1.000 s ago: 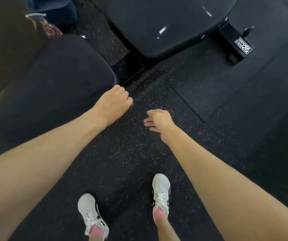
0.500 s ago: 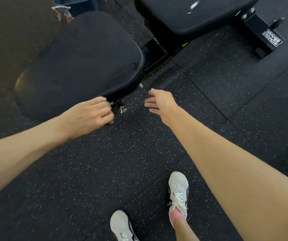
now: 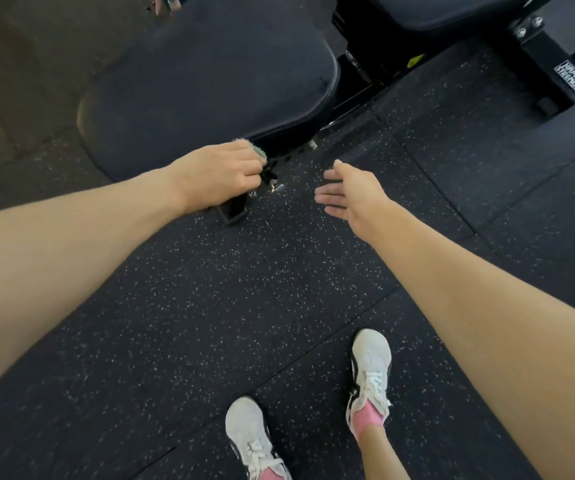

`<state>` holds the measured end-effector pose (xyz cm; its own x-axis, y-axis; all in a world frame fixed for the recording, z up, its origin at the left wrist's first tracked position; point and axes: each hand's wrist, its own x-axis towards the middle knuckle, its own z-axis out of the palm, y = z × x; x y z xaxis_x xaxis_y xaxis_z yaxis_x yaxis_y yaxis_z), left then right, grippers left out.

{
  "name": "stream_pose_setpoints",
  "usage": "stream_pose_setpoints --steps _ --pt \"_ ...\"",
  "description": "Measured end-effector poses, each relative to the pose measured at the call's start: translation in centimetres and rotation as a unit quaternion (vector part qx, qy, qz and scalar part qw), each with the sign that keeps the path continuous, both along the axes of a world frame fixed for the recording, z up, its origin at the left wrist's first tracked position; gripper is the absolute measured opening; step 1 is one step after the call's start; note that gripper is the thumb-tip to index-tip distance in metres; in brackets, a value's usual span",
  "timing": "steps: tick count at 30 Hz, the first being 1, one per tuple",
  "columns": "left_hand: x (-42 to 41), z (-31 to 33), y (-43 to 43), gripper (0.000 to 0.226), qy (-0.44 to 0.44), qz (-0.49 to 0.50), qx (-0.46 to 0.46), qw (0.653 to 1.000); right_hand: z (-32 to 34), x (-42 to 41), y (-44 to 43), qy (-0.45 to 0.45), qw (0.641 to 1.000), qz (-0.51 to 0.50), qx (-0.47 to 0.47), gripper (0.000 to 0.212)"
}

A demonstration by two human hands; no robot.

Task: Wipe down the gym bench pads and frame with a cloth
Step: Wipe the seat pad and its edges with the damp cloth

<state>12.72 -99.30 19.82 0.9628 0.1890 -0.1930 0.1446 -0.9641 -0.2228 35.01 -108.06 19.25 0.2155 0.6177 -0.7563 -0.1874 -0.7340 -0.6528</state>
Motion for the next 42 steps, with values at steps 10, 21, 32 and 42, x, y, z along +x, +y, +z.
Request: stream_pose_setpoints --steps 10,21,32,42 --pt "-2.9 0.2 -3.7 0.044 0.015 0.008 0.096 0.995 0.3 -4.2 1.9 0.005 1.0 0.017 0.016 0.028" --pt "-3.7 -1.7 -2.2 0.058 -0.031 0.007 0.069 0.997 0.5 -7.8 3.3 -0.013 0.999 0.021 0.037 0.035" --pt "-12.0 -0.4 -4.6 0.04 0.081 0.054 0.072 0.993 0.5 -6.7 0.5 -0.042 0.999 0.031 0.006 0.041" --pt "-4.9 -1.5 -4.9 0.033 -0.094 -0.008 0.105 0.99 0.0 -7.0 -0.1 -0.488 0.834 0.169 0.193 0.073"
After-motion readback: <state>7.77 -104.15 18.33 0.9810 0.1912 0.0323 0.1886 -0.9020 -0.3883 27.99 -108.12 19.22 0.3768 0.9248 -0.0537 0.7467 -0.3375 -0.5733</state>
